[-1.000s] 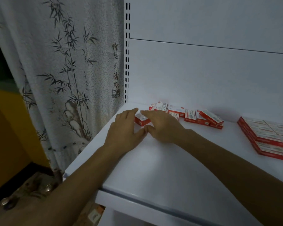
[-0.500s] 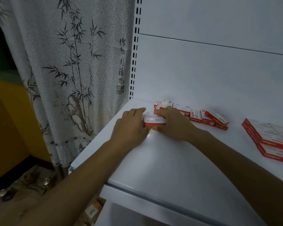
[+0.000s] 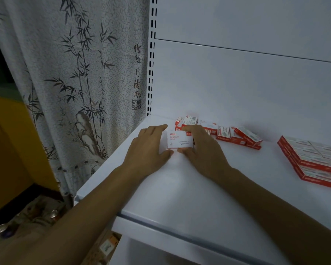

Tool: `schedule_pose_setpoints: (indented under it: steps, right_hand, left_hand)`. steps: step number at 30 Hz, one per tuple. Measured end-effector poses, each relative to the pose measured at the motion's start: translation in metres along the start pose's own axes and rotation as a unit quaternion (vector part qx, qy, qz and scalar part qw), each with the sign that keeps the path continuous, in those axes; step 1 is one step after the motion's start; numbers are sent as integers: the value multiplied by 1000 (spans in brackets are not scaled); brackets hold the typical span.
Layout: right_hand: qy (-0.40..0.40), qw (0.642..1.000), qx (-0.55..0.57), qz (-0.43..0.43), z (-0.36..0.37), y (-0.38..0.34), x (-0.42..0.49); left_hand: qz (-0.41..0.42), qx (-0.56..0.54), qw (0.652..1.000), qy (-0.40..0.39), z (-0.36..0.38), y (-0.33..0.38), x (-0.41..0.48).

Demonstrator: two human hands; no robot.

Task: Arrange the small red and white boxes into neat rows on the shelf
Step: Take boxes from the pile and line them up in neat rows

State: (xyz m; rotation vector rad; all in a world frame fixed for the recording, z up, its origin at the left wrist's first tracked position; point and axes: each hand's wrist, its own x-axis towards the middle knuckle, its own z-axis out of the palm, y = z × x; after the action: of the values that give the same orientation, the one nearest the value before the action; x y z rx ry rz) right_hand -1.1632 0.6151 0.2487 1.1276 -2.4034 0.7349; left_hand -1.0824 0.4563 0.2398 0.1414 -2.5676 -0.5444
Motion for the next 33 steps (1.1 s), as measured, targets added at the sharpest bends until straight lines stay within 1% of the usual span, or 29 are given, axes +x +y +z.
schedule_pose_setpoints:
  steps: [4, 7, 10, 14, 18, 20, 24, 27, 29, 33]
  right_hand:
    - [-3, 1000, -5, -7, 0, -2, 1]
    - [-13, 1000, -15, -6, -6, -5, -1]
    - [-15, 996, -39, -78, -24, -2, -8]
    - [-19, 989, -45, -137, -67, 10, -30]
    - [-32, 983, -64, -172, -118, 39, -69]
    - [-30, 988, -64, -140, -147, 61, -94]
    - [2, 999, -47, -25, -202, 119, -151]
    - [-10, 996, -80, 38, -243, 165, -198]
    - [-23, 992, -97, 76, -270, 195, -227]
    - [-15, 985, -109, 131, -313, 246, -263]
  left_hand:
    - [22, 38, 999, 23, -4, 7, -3]
    - [82, 104, 989, 58, -7, 19, -9]
    - [122, 139, 982, 45, -9, 33, -12]
    - [144, 116, 982, 37, -7, 71, -15]
    - [211, 107, 971, 44, 9, 140, -17]
    - [232, 87, 968, 34, 25, 179, -18]
    - [254, 42, 966, 10, 71, 256, -20]
    - [270, 30, 963, -6, 110, 312, -22]
    - [282, 26, 959, -2, 130, 349, -25]
    - [291, 20, 956, -27, 158, 407, -29]
